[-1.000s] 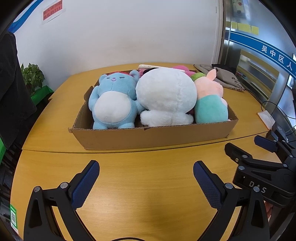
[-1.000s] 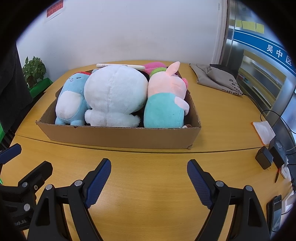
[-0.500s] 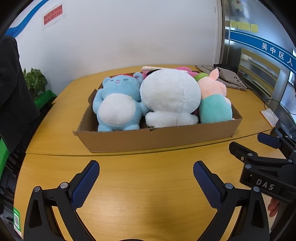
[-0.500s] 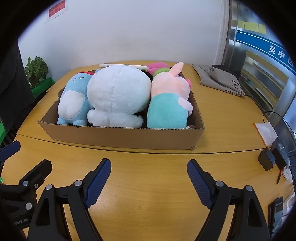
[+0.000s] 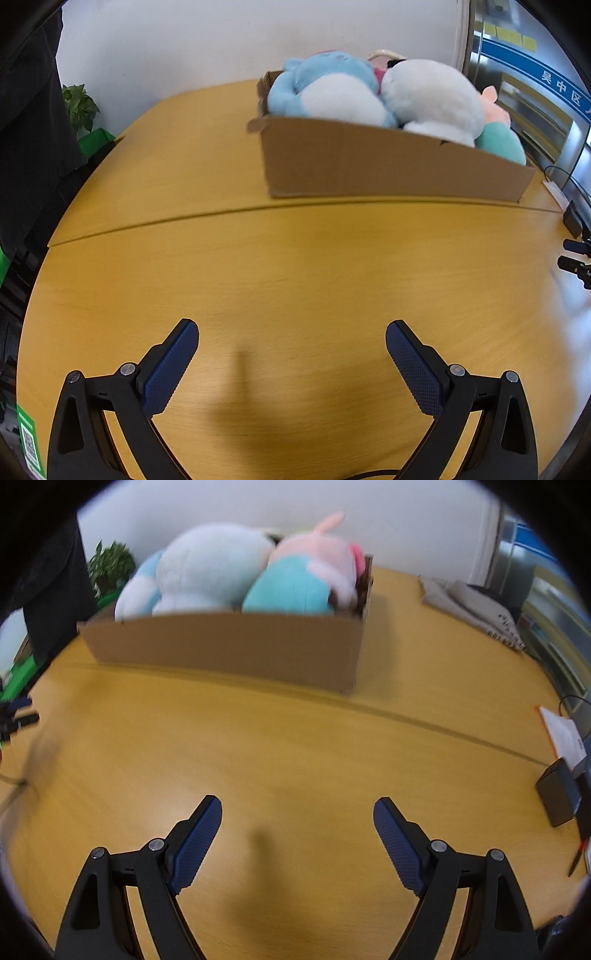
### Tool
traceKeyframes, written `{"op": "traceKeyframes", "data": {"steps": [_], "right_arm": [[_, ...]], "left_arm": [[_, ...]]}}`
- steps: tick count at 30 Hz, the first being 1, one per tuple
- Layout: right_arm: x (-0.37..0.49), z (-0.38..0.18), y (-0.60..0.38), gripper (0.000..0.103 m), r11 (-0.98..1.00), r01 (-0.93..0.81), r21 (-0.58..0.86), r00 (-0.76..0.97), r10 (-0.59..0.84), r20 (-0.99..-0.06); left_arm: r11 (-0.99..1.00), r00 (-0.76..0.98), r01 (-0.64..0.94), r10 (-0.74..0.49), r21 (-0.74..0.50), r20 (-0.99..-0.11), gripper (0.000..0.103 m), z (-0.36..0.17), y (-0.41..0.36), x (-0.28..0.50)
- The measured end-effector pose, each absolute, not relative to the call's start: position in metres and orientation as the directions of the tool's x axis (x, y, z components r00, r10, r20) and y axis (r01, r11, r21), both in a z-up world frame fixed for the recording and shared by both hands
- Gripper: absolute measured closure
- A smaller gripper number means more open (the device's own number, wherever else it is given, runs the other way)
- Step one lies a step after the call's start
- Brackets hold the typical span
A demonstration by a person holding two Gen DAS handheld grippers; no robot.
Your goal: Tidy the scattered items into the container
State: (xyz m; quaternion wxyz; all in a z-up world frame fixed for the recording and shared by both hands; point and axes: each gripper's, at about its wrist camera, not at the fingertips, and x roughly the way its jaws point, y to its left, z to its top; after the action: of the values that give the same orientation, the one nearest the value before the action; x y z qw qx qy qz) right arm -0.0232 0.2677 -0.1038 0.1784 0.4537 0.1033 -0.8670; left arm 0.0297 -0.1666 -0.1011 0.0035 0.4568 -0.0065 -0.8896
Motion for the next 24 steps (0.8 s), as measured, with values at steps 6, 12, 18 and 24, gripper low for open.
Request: {"op": "traceKeyframes", "data": {"steps": [6, 12, 18, 24], "right_arm": [[-0.016, -0.124, 0.283, 0.018, -0.879, 0.476, -0.025, -0.505, -0.250, -0.826], [-0.009, -0.129, 0.301, 0.001, -0.832, 0.555, -0.020, -0.497, -0.311, -0.810], [-0.011, -0.129, 0.330, 0.000, -0.809, 0.588, -0.006, -0.473, -0.338, -0.814], [-0.018, -0.128, 0.347, 0.000, -0.733, 0.680, -0.007, -0.429, -0.389, -0.815]], "left_arm": [[-0.997, -0.558, -0.064, 0.005, 0.036, -0.830, 0.000, -0.121, -0.186, 0.025], [-0.995, -0.543, -0.093, 0.015, 0.043, -0.840, 0.000, -0.136, -0.201, 0.024], [-0.990, -0.585, -0.140, 0.093, -0.012, -0.805, 0.000, -0.143, -0.229, 0.029], [-0.973, -0.571, -0.229, 0.149, -0.017, -0.807, 0.000, -0.143, -0.244, 0.025]]}}
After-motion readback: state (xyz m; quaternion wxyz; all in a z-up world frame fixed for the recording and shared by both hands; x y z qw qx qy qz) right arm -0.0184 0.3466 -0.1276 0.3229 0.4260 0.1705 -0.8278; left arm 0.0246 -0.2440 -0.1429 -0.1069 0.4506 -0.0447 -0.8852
